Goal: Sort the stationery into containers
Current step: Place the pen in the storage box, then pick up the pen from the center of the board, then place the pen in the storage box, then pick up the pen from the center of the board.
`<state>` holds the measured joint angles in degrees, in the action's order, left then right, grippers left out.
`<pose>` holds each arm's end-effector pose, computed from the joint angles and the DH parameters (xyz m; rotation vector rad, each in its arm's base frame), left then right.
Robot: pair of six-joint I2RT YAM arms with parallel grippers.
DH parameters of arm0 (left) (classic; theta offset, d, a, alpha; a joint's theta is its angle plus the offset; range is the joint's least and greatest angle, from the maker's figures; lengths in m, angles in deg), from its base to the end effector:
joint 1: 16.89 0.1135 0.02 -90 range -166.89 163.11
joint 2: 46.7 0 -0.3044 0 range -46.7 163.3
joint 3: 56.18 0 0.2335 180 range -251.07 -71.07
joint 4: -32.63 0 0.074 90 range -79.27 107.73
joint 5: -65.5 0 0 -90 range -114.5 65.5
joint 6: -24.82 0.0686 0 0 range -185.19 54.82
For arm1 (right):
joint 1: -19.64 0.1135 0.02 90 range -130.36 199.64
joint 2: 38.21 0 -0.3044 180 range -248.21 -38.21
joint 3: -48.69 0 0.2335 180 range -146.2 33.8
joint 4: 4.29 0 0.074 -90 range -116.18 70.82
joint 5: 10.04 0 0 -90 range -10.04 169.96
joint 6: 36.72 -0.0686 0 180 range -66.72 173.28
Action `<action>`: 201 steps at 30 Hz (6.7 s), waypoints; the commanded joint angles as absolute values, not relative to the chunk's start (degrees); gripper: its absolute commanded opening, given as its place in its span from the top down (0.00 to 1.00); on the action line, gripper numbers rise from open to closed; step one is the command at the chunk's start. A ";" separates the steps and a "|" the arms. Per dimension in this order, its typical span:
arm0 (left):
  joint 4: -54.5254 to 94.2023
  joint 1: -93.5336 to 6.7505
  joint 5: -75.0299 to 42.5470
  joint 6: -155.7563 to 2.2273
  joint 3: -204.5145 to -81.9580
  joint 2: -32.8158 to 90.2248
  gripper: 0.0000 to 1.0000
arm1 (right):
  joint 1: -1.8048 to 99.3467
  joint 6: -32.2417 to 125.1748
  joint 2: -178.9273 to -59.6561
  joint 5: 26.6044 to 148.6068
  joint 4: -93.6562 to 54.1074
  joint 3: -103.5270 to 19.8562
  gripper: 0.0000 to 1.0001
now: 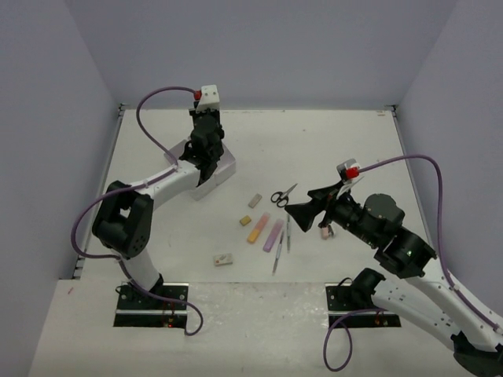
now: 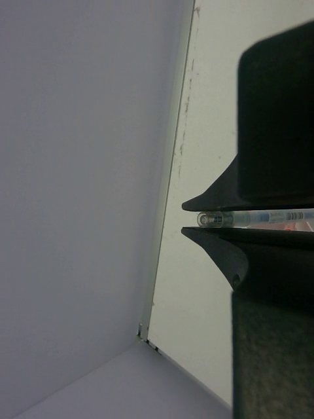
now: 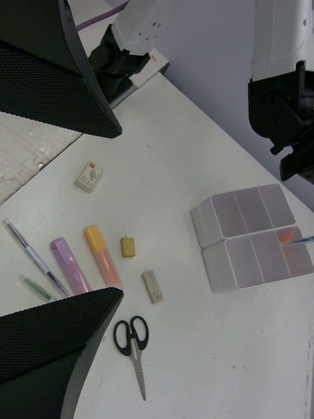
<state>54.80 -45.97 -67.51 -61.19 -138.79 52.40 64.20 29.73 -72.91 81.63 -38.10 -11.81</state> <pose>0.3859 -0.1611 0.3601 -0.1825 1.4904 0.1993 0.0849 0.0864 0.3685 -0.3498 1.7618 0.8958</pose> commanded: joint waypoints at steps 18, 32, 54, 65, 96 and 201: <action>68.30 -40.49 -62.94 -59.28 -138.56 57.72 1.00 | 64.20 29.16 -77.21 84.81 -35.93 -11.20 0.01; 67.54 -38.78 -59.63 -72.20 -128.25 51.07 0.34 | 64.17 26.93 -79.02 85.94 -35.56 -10.86 0.01; -5.56 -41.33 -40.86 -99.92 -133.09 9.46 0.00 | 62.63 11.94 -114.00 64.94 -48.36 -15.40 0.61; -12.06 -41.33 -38.21 -95.84 -130.80 4.88 0.00 | 62.62 10.28 -121.94 66.15 -46.97 -15.31 0.67; 24.86 -42.21 3.50 -109.61 -115.76 8.34 0.00 | 63.67 20.34 -101.24 67.54 -44.95 -14.17 1.00; -8.81 -41.00 -45.07 -96.87 -131.79 6.09 0.00 | 79.01 -12.14 -114.22 59.93 -49.65 -9.20 0.48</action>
